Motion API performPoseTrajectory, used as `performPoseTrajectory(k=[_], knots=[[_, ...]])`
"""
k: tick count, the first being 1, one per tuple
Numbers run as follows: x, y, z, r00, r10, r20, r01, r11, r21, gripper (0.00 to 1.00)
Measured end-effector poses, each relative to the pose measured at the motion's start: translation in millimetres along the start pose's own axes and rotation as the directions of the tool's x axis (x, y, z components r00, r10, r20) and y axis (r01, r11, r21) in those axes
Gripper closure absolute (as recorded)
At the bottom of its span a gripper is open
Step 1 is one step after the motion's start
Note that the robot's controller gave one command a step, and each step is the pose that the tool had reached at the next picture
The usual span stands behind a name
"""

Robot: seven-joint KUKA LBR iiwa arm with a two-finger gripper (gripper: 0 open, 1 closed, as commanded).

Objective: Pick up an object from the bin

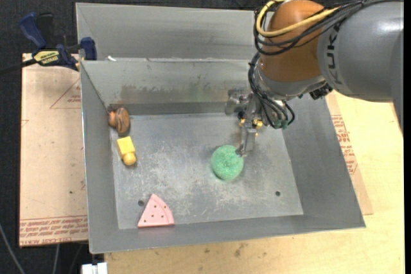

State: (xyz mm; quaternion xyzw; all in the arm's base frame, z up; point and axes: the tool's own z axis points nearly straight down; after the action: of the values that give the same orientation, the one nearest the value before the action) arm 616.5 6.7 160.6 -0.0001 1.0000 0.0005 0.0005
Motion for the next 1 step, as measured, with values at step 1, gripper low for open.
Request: performPoseTrajectory(k=[1], knots=[[13.5, -8.8, 28.4, 0.998, -0.062, 0.008, 0.062, 0.998, 0.0, 0.0]])
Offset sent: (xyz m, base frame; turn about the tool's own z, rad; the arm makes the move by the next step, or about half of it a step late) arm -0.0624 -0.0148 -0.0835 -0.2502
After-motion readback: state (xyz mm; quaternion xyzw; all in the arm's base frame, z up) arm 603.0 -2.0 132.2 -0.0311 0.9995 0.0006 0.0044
